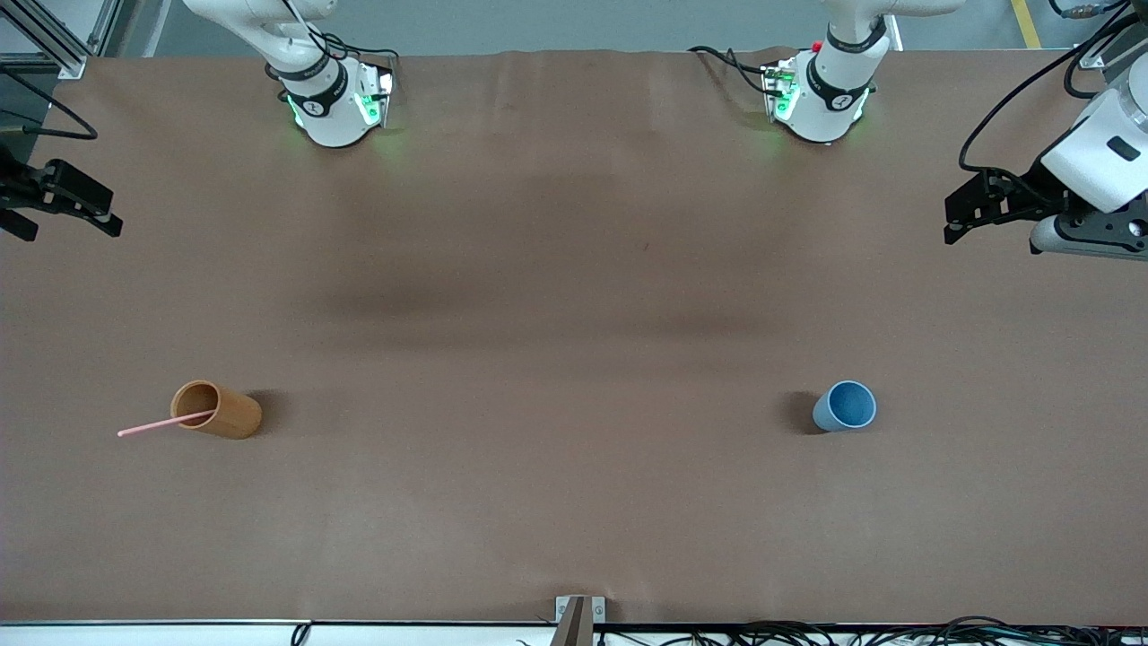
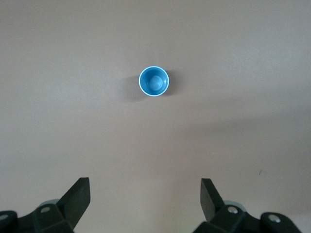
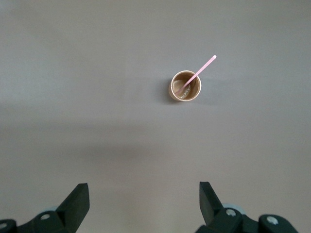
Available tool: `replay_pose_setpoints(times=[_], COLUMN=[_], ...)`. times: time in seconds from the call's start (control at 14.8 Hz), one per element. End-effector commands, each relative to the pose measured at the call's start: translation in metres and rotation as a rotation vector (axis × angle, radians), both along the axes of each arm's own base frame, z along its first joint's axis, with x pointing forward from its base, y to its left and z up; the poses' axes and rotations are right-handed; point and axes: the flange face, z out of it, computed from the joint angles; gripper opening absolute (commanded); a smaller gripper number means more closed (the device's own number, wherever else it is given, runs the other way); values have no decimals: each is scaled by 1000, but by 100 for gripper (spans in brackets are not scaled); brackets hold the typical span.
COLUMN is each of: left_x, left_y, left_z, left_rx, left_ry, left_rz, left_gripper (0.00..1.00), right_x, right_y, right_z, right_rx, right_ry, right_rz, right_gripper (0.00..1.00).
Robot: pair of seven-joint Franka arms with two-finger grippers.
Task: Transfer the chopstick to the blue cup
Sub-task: 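Reach the left gripper down to the blue cup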
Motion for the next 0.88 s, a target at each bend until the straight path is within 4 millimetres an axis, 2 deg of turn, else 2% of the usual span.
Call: replay_pose_setpoints(times=[0.0,0.34,0.41,0.47,0.54,0.61,0.81], left_x=[1,7,22,37,55,69,100], left_y=[0,2,1,9,20,21,35], left_z=[6,0,-22,-36,-67,-101,-184], left_rx=[19,16,10,3,0,0,0], left_ry=[4,6,23,2,-3,9,7], left_rz=[-25,-21,-18,-3,17,18,-14], left_gripper=[100,100,100,100,100,100,100], right_x=[3,3,3,3,3,3,9], right_y=[-5,-4,-4,-4,-5,-5,-25], right_z=[4,4,4,4,4,4,7], right_rx=[3,4,4,4,4,6,31], right_ry=[-22,-22,-22,-22,-22,-22,-84], right_rz=[5,6,6,5,3,5,-36], right_gripper=[100,100,100,100,100,100,100])
